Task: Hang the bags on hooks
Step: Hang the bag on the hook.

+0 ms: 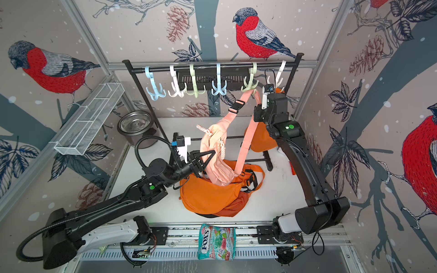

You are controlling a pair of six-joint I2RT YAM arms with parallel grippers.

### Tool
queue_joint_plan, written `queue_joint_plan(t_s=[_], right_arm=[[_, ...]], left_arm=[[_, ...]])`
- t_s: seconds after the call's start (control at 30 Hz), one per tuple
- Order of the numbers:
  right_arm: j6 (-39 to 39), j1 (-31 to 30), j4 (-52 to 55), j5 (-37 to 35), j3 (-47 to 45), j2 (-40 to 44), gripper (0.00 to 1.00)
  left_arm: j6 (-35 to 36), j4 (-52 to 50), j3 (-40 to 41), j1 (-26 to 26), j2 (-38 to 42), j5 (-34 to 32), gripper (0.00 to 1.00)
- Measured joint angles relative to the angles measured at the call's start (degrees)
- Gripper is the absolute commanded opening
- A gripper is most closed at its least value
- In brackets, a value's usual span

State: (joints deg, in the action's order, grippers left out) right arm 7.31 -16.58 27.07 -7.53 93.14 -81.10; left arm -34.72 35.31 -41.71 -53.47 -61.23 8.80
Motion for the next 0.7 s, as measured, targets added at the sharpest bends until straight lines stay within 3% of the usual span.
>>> queue_joint_plan(t_s=[0.23, 0.47, 0.7], right_arm=[[0.04, 0.04, -1.42, -0.46, -2.91, 2.78, 0.25], [0.22, 0.04, -1.99, -1.22, -5.86, 5.73, 0.27], [0.33, -0.68, -3.15, -1.29, -9.64, 9.03, 0.45]], left_arm=[[-0.76, -3.32, 0.02, -0.02, -2.32, 0.04, 0.71], [0.28, -5.90, -0.07, -0.04, -0.39, -0.70, 0.75], [1.09, -7.41, 1.20, -0.07, 3.26, -4.26, 0.76]])
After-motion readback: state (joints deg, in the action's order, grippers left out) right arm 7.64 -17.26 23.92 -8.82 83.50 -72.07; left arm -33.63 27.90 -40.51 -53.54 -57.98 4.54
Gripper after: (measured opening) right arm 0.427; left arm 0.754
